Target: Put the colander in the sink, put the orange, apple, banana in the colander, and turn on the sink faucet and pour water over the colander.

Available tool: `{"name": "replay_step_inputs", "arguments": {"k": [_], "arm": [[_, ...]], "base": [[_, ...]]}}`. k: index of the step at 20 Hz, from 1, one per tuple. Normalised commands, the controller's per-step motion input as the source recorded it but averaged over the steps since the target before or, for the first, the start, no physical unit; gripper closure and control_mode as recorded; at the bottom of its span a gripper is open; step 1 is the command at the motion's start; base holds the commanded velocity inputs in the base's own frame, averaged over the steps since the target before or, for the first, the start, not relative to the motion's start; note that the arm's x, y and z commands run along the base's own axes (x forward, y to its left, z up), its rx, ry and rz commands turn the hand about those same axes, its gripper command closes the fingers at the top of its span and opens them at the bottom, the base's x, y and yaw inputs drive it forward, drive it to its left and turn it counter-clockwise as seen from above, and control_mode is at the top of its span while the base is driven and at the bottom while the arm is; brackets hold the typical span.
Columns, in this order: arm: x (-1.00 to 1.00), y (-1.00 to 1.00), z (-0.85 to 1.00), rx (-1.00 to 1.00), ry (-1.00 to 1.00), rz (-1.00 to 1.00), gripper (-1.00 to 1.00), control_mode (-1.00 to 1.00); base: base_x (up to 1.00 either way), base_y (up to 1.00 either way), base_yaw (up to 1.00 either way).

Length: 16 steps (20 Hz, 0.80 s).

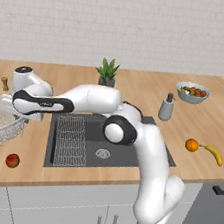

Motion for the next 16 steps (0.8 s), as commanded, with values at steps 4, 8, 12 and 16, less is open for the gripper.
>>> {"name": "replay_step_inputs", "arguments": {"k": [4, 8, 12, 16], "arm": [[-0.24, -0.72, 0.06, 0.31, -0.20, -0.15, 1.00, -1.00], [-0.18, -0.79, 0.19, 0.36, -0.26, -0.19, 1.00, -1.00], [-0.02, -0.74, 0.36, 0.36, -0.16, -0.20, 1.00, -1.00], [-0.21, -0.82, 0.29, 0.24, 0.00, -0.15, 1.00, -1.00]], "base": [[0.00, 0.00, 0.00], [0.00, 0.00, 0.00], [0.00, 0.00, 0.00], [0.00, 0.00, 0.00]]}}
